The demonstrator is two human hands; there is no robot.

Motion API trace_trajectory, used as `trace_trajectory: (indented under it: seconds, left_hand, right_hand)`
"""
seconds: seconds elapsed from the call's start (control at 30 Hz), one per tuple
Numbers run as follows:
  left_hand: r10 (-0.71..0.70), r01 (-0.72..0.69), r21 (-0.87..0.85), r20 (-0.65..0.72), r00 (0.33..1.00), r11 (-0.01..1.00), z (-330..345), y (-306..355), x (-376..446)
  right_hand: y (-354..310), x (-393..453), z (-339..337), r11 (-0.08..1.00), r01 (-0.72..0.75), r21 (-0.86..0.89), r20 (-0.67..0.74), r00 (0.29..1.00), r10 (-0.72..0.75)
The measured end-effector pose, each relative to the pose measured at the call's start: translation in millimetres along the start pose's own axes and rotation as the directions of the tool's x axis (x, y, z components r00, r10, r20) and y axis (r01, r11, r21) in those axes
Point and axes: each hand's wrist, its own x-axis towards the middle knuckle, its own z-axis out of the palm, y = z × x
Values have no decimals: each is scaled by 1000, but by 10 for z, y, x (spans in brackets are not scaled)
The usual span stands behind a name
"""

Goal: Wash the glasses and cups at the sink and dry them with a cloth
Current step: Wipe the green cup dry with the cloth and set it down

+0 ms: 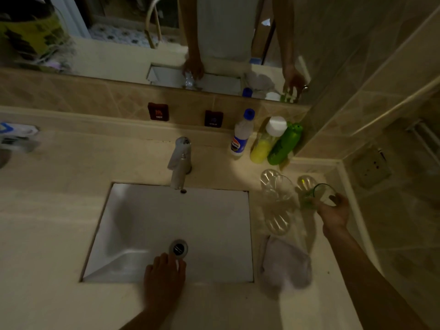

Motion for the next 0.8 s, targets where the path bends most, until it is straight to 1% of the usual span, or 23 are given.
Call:
trace_trajectory:
  seconds: [0.07, 0.1, 0.17, 0.23, 0.3, 0.33, 0.37, 0.4, 0.43, 0.47, 0.5, 0.57, 0.63, 0.67, 0.7, 0.73, 0.8]
  left_hand:
    - [18, -18, -14, -30, 999, 1000, -30, -4, -5]
    - [43, -44, -12, -58, 997, 999, -1, -12, -14]
    - [56, -58, -43, -56, 997, 997, -17, -13, -40]
    - [-54, 65, -180, 66, 996, 982, -94, -11, -47]
    - [-164, 198, -322, 128, 978, 926, -166, -18, -3]
    - [-193, 250, -406, 175, 965, 879, -207, -24, 40]
    - [-197, 291, -530, 228, 954, 797, -312, 3, 74]
    - [-192, 329, -662, 274, 943, 673, -421, 52, 99]
    - [-176, 339, -764, 291, 940, 549, -533, 112, 110]
    - [-141, 313, -834, 280, 950, 453, -647, 174, 93]
    - [-85, 285, -883, 273, 958, 374, -756, 240, 52]
    - [40, 262, -930, 281, 959, 259, -969, 393, -76]
    - [157, 248, -959, 268, 951, 136, -1132, 529, -234]
    - [214, 237, -968, 249, 944, 82, -1193, 569, -307]
    - [254, 228, -972, 234, 938, 55, -1239, 607, -375]
    - [276, 216, -975, 220, 936, 45, -1275, 622, -423]
    - [272, 214, -976, 219, 937, 48, -1279, 599, -477]
  right_hand:
    - [-58, -208, -122, 999, 32, 37, 16, 999, -32]
    - [-112, -355, -190, 997, 59, 50, 45, 997, -62]
    - [-149, -612, -323, 993, 106, 60, 126, 986, -113]
    - [-182, -891, -438, 991, 124, 47, 191, 973, -131]
    - [-183, -1180, -501, 988, 152, 39, 267, 951, -157]
    - [-176, -1330, -507, 988, 138, 65, 318, 936, -152]
    - [-167, -1476, -485, 991, 98, 93, 365, 923, -126]
    - [-142, -1602, -443, 992, 60, 115, 406, 908, -102]
    - [-114, -1734, -379, 991, 26, 130, 443, 893, -81]
    - [-81, -1847, -299, 989, -4, 150, 481, 874, -69]
    - [-56, -1962, -212, 985, -42, 167, 518, 854, -51]
    - [-19, -2159, -35, 970, -137, 199, 593, 805, -8]
    - [-61, -2342, 118, 947, -235, 218, 677, 735, 27]
    - [-89, -2412, 187, 941, -262, 213, 703, 710, 39]
    - [-142, -2485, 239, 941, -276, 198, 715, 697, 54]
    - [-191, -2553, 291, 942, -278, 188, 716, 695, 62]
    - [-273, -2686, 371, 950, -263, 167, 704, 707, 72]
